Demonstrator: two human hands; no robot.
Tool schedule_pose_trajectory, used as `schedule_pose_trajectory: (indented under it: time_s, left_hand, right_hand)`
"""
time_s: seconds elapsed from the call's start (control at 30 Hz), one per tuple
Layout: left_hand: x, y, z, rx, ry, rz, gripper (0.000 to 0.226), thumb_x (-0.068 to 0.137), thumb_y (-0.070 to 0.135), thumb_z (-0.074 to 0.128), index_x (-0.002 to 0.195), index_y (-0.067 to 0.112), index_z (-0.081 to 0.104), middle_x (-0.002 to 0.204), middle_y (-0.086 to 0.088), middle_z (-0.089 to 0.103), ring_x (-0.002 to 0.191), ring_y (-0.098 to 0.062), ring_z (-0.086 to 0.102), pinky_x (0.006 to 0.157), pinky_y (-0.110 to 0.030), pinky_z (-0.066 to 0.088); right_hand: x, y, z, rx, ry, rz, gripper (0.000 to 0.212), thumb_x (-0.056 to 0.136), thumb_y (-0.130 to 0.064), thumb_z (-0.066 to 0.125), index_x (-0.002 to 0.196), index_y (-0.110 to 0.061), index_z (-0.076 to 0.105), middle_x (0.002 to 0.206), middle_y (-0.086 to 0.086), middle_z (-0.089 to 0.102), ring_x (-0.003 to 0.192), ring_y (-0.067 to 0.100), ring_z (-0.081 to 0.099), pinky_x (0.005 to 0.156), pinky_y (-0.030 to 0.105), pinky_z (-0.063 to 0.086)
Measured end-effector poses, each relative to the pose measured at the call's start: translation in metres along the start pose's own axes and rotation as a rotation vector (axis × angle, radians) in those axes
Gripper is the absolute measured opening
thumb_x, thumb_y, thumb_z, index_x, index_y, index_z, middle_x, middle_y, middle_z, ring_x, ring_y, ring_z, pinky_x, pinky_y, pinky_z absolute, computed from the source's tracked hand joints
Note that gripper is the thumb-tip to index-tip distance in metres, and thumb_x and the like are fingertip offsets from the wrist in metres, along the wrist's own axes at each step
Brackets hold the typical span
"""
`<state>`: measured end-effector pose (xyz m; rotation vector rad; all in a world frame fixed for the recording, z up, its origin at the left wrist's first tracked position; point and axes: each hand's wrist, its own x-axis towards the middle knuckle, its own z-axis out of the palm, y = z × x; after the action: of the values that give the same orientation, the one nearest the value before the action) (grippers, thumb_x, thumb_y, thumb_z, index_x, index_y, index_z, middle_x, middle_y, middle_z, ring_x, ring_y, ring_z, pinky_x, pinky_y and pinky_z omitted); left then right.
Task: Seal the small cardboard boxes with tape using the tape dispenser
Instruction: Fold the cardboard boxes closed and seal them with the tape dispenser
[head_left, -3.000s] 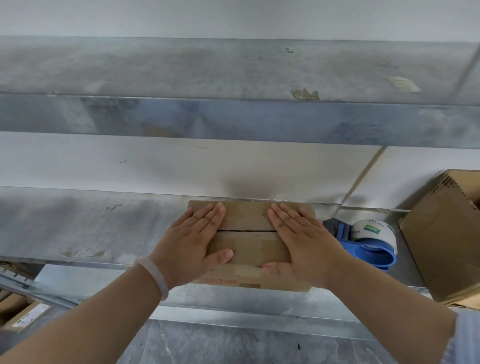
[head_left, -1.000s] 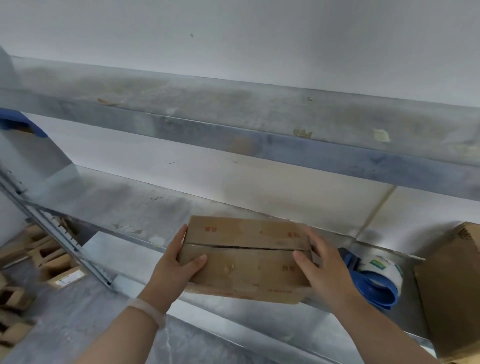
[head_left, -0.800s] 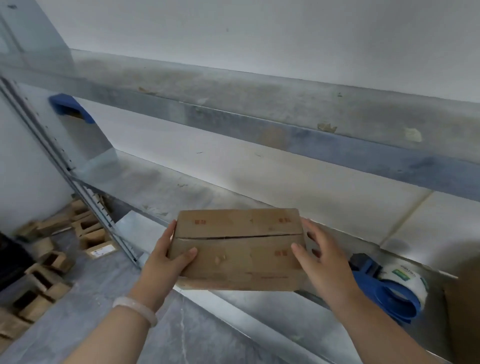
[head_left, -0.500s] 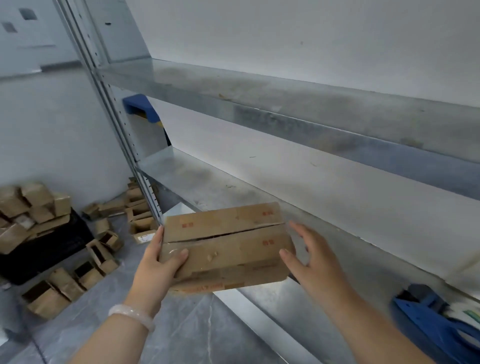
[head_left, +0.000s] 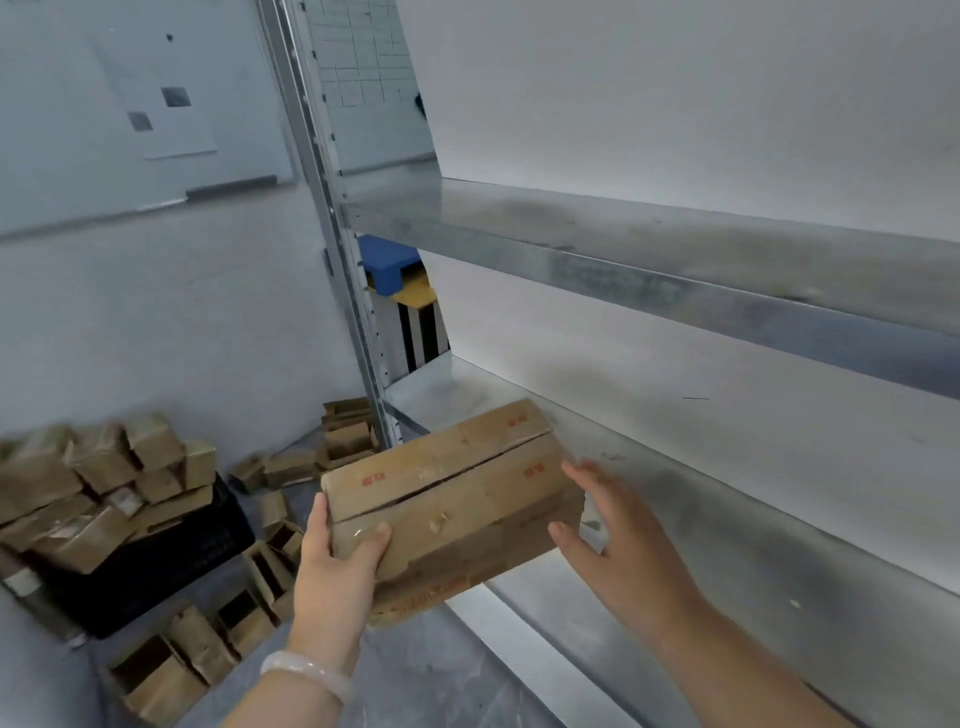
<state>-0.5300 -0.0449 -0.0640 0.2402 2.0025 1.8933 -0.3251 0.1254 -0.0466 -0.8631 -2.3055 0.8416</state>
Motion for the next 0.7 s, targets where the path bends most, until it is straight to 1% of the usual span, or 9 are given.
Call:
schedule_pose_trajectory:
  time_s: [0.1, 0.23, 0.37, 0.5, 0.6, 0.7]
  left_hand:
    - [0.049, 0.001, -0.008, 0.015, 0.020, -0.003, 0.082, 0.087, 0.027, 0.070, 0.150, 0.042, 0.019, 0.131, 0.007, 0.049, 0.111, -0.019, 0.054, 0.093, -0.039, 0.049]
    - [0.109, -0.001, 0.000, 0.029, 0.039, -0.044, 0.083, 0.085, 0.030, 0.071, 0.149, 0.043, 0.018, 0.138, 0.005, 0.048, 0.116, -0.023, 0.054, 0.098, -0.046, 0.048]
    - [0.162, 0.002, 0.023, 0.002, 0.012, -0.059, 0.080, 0.086, 0.027, 0.070, 0.147, 0.044, 0.022, 0.129, 0.006, 0.053, 0.110, -0.023, 0.057, 0.096, -0.049, 0.050]
    - [0.206, 0.004, 0.046, 0.030, -0.011, -0.067, 0.076, 0.087, 0.022, 0.068, 0.144, 0.049, 0.025, 0.123, 0.007, 0.055, 0.107, -0.023, 0.057, 0.091, -0.050, 0.052]
    - [0.232, 0.002, 0.059, 0.039, -0.022, -0.084, 0.074, 0.087, 0.024, 0.067, 0.141, 0.051, 0.024, 0.126, 0.005, 0.053, 0.109, -0.025, 0.056, 0.090, -0.053, 0.052]
    - [0.250, 0.000, 0.064, 0.065, -0.105, -0.085, 0.074, 0.085, 0.026, 0.071, 0.139, 0.051, 0.026, 0.127, 0.005, 0.052, 0.112, -0.025, 0.055, 0.090, -0.054, 0.052]
  right_hand:
    - [0.029, -0.017, 0.025, -0.063, 0.000, -0.026, 0.059, 0.087, -0.042, 0.065, 0.141, -0.040, 0.040, 0.146, -0.022, 0.034, 0.138, -0.002, 0.026, 0.113, 0.023, 0.029]
    - [0.071, -0.025, 0.051, -0.118, -0.031, -0.009, 0.061, 0.087, -0.046, 0.064, 0.142, -0.041, 0.038, 0.151, -0.018, 0.031, 0.140, 0.002, 0.025, 0.114, 0.030, 0.031]
    - [0.118, -0.020, 0.077, -0.116, -0.038, 0.012, 0.062, 0.086, -0.048, 0.063, 0.142, -0.042, 0.037, 0.153, -0.019, 0.029, 0.142, 0.002, 0.023, 0.114, 0.031, 0.031]
    - [0.164, -0.016, 0.104, -0.123, -0.102, 0.061, 0.062, 0.089, -0.049, 0.060, 0.144, -0.043, 0.033, 0.155, -0.020, 0.022, 0.143, 0.002, 0.018, 0.113, 0.025, 0.025]
    - [0.194, -0.014, 0.118, -0.124, -0.152, 0.077, 0.061, 0.090, -0.048, 0.058, 0.144, -0.042, 0.033, 0.157, -0.018, 0.020, 0.143, 0.002, 0.017, 0.115, 0.025, 0.024]
    - [0.216, -0.013, 0.126, -0.132, -0.180, 0.108, 0.060, 0.091, -0.047, 0.059, 0.145, -0.042, 0.033, 0.157, -0.019, 0.018, 0.143, 0.001, 0.015, 0.115, 0.023, 0.021]
